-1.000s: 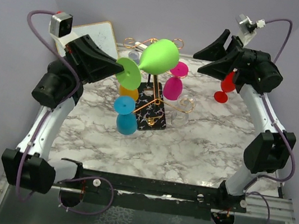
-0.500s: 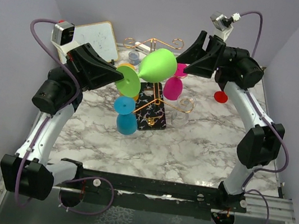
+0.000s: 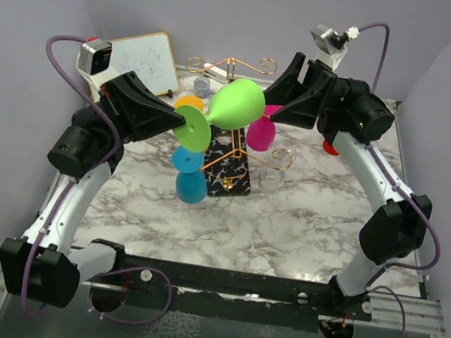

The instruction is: Take the wine glass off the wine glass rack

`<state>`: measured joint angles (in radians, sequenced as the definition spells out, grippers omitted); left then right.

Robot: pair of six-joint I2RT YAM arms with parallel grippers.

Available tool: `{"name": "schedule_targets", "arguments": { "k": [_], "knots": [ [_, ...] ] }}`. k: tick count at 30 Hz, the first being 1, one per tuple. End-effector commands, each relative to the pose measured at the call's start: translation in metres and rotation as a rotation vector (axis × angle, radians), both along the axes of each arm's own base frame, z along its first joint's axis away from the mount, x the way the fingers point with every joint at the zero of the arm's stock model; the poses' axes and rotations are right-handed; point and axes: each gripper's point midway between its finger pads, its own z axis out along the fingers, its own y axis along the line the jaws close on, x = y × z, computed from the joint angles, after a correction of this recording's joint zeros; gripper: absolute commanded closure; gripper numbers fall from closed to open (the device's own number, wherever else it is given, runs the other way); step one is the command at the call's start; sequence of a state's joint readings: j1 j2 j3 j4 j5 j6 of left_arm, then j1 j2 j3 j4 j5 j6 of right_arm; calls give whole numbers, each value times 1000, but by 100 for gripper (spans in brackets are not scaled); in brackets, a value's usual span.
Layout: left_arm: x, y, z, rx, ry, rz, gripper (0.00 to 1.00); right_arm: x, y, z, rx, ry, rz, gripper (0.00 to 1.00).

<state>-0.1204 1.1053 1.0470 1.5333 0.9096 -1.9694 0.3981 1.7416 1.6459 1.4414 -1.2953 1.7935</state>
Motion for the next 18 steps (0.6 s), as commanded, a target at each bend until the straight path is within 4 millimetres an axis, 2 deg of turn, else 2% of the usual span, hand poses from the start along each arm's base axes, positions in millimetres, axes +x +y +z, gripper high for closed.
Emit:
{"name": "schedule_targets", "arguments": {
  "k": [1, 7, 11, 18],
  "knots": [
    [-48, 5, -1, -34, -279, 5, 100, -44, -10, 9, 184, -335, 21, 35],
    [-44, 5, -6, -35, -263, 9, 100, -57, -7, 8, 198, -343, 45, 40],
    [-41, 4, -9, -35, -253, 14, 100, -60, -6, 8, 202, -343, 50, 56],
    [-37, 4, -12, -36, -241, 18, 100, -66, -3, 7, 200, -359, 65, 74]
  ]
}}
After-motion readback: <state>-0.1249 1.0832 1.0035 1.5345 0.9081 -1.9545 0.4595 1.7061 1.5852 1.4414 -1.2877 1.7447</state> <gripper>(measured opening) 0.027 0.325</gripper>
